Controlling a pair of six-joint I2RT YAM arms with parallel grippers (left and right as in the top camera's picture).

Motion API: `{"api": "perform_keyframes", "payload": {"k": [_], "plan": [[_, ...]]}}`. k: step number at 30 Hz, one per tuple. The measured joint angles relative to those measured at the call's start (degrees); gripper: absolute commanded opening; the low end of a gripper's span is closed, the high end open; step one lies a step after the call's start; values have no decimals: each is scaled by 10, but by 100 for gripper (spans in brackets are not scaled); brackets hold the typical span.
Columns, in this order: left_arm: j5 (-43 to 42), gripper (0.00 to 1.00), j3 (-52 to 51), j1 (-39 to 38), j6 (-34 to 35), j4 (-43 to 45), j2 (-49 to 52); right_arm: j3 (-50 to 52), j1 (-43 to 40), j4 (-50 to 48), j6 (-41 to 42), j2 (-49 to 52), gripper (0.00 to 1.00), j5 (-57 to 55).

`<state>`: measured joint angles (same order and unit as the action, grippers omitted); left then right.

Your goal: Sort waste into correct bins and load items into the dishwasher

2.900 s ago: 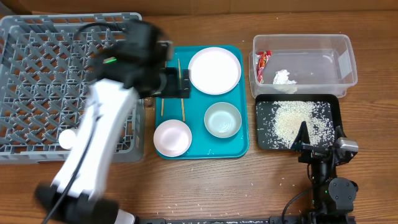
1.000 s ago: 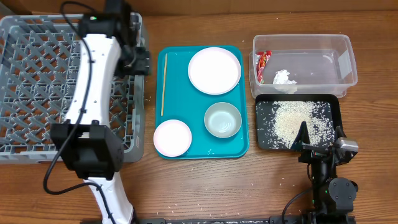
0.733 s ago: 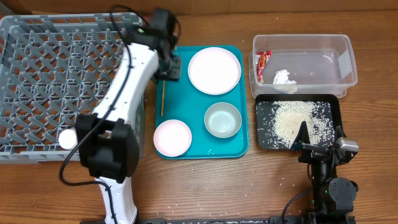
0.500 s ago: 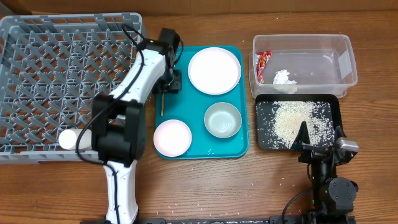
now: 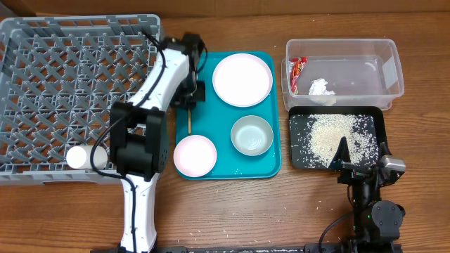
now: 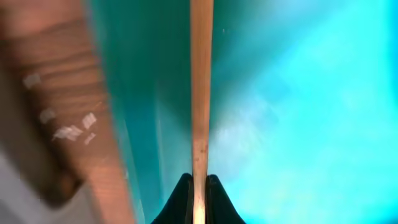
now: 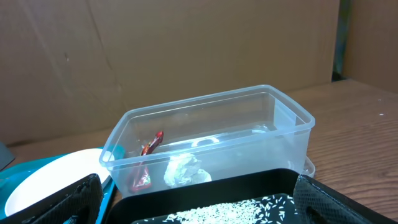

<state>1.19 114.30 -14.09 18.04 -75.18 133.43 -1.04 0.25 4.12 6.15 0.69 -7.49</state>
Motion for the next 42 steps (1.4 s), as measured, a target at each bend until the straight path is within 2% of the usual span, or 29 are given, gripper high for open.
{"api": "perform_keyframes", "payload": {"k": [6, 10, 14, 15, 16, 18, 23, 28, 29, 30, 31, 33, 36, 40, 41, 42], "plan": [[47, 4, 165, 12, -11, -110, -24, 0, 0, 1, 0, 0, 100, 0], [120, 4, 186, 31, -15, -151, -68, 0, 0, 1, 0, 0, 100, 0], [149, 5, 165, 70, -17, -132, -74, 0, 0, 1, 0, 0, 100, 0], [144, 20, 154, 79, -20, -123, -74, 0, 0, 0, 0, 0, 100, 0], [134, 24, 136, 92, -28, -112, -74, 0, 0, 1, 0, 0, 100, 0], [114, 24, 102, 115, -40, -106, -71, 0, 0, 0, 0, 0, 100, 0], [96, 45, 99, 125, -55, -143, -69, 0, 0, 1, 0, 0, 100, 0], [57, 54, 144, 117, -82, -172, -111, 0, 0, 1, 0, 0, 100, 0], [54, 50, 144, 111, -85, -171, -137, 0, 0, 1, 0, 0, 100, 0], [50, 36, 146, 102, -89, -171, -171, 0, 0, 1, 0, 0, 100, 0], [50, 28, 151, 92, -91, -169, -201, 0, 0, 1, 0, 0, 100, 0], [43, 22, 161, 77, -90, -171, -250, 0, 0, 1, 0, 0, 100, 0], [-5, 24, 175, 54, -90, -204, -305, 0, 0, 1, 0, 0, 100, 0], [-21, 24, 160, -6, -87, -213, -304, 0, 0, 0, 0, 0, 100, 0], [-12, 25, 146, -40, -76, -210, -301, 0, 0, 0, 0, 0, 100, 0], [-7, 34, 132, -68, -66, -208, -300, 0, 0, 0, 0, 0, 100, 0]]}}
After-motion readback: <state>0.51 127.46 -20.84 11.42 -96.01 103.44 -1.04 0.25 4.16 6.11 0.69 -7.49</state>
